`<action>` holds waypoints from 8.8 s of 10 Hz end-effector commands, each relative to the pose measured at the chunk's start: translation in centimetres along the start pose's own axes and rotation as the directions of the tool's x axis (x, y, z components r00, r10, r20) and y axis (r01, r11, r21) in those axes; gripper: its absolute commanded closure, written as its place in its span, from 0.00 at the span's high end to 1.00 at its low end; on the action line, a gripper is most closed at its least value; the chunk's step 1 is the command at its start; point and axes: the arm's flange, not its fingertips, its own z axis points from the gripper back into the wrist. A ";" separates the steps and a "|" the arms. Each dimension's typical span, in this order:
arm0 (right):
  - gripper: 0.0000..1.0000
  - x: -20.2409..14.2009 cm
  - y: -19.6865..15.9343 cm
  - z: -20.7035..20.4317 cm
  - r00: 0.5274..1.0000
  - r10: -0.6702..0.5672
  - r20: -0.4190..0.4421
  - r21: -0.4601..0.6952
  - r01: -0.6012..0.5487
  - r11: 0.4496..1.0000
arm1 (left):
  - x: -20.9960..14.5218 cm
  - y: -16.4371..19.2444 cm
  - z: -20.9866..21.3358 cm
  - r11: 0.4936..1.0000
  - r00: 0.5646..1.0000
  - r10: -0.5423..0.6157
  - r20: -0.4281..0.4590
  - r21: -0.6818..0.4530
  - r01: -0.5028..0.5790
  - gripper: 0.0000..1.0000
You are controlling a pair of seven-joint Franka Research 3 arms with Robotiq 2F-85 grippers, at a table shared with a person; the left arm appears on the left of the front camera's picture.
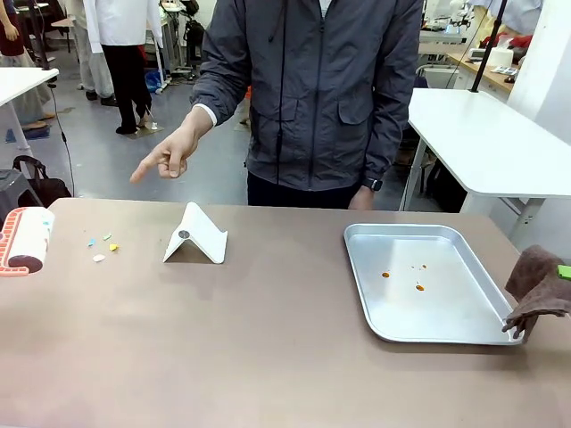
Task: Clean the surface of the table.
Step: If a person points to the right, clean the right side of the table with your right hand, and if they point to the left, clean the left side with your left hand, then clean the area not pointed to by the person.
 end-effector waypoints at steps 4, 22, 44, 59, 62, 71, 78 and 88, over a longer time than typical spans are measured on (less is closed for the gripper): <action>0.00 0.0 0.4 0.1 1.000 -0.024 0.001 0.001 0.024 1.000 | 0.1 -0.5 0.0 1.000 1.000 0.003 0.009 -0.007 -0.003 0.00; 0.00 0.0 0.4 0.1 1.000 -0.024 0.001 0.001 0.024 1.000 | 9.0 4.3 -6.3 0.861 0.931 0.126 0.342 0.429 -0.274 0.22; 0.00 0.0 0.4 0.1 1.000 -0.024 0.001 0.001 0.024 1.000 | 12.4 -0.2 -10.6 0.976 0.979 0.098 0.178 0.175 -0.130 0.22; 0.00 0.0 0.4 0.1 1.000 -0.024 0.001 0.001 0.024 1.000 | -0.6 -3.9 3.1 0.998 0.994 0.002 -0.109 -0.060 -0.008 0.22; 0.00 0.0 0.4 0.1 1.000 -0.024 0.001 0.001 0.024 1.000 | -0.6 -3.9 3.1 0.998 0.994 0.002 -0.109 -0.060 -0.008 0.22; 0.08 0.1 0.1 -0.1 0.998 0.031 -0.046 0.005 -0.031 1.000 | -0.6 -3.9 3.1 0.998 0.994 0.002 -0.109 -0.060 -0.008 0.22; 0.08 10.0 3.0 -10.0 0.897 0.105 -0.430 -0.398 -0.292 0.870 | -0.6 -3.9 3.1 0.998 0.994 0.002 -0.109 -0.060 -0.008 0.22; 0.08 14.8 -2.4 -17.2 0.838 0.261 -0.479 -0.601 -0.530 0.599 | -0.6 -3.9 3.1 0.998 0.994 0.002 -0.109 -0.060 -0.008 0.22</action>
